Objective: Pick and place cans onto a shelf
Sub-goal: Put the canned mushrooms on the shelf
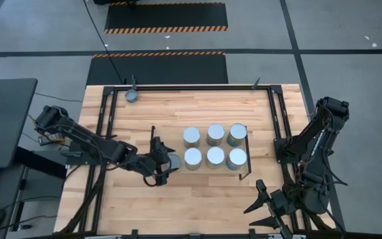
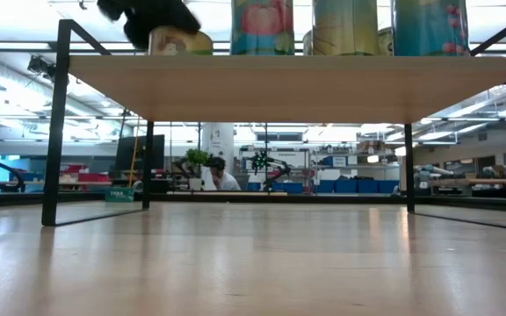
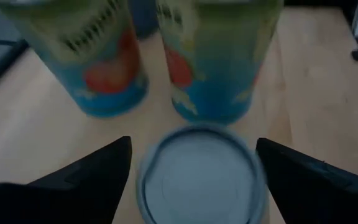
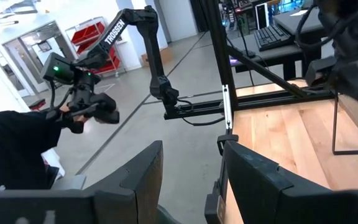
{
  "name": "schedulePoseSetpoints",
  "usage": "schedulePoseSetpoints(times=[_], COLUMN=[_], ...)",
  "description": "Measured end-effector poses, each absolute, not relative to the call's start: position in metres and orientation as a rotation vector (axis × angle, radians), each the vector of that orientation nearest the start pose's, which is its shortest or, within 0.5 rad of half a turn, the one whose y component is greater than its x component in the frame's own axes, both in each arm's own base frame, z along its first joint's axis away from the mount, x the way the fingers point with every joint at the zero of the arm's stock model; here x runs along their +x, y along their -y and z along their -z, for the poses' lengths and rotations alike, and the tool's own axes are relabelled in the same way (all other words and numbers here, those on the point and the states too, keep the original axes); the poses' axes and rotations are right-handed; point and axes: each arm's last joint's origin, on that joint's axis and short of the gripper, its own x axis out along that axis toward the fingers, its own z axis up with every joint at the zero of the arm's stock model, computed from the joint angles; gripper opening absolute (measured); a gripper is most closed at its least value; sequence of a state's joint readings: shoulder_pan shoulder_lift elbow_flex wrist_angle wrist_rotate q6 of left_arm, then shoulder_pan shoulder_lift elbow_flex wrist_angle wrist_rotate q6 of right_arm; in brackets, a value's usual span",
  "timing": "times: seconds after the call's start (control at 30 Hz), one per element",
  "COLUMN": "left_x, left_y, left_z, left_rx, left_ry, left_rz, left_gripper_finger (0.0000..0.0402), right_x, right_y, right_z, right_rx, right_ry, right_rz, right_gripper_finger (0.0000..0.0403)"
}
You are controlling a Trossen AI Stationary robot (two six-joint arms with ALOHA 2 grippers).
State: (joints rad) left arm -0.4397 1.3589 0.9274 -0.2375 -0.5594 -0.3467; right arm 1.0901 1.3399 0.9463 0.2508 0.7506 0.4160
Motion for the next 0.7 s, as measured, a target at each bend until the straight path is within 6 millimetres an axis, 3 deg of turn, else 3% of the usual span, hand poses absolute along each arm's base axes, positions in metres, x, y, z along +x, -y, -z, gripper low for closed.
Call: schedulePoseSetpoints(times=[0.23,0.4,0.57,0.7], left_x=[0.265,0.26,0.257,0.259], left_y=[0.106,0.12,0.143,0.164], left_z=[-0.286,-0.307,-0.3,-0.289], left_rx=[0.046,-0.003,-0.072,-0.097], left_ry=[-0.582,-0.579,-0.622,-0.638], left_rz=[-0.231,-0.172,-0.05,0.013], left_gripper_finger=[0.035,0.0348,0.0339,0.0298], right_x=[0.155,0.155,0.155,0.155], right_y=[-0.254,-0.254,-0.254,-0.254], right_z=[-0.309,-0.309,-0.309,-0.309], right_rx=[0.301,0.302,0.296,0.294], right_ry=[-0.156,-0.157,-0.162,-0.162], right_rz=[-0.314,-0.316,-0.316,-0.315], right_gripper_finger=[0.018,0.018,0.018,0.018])
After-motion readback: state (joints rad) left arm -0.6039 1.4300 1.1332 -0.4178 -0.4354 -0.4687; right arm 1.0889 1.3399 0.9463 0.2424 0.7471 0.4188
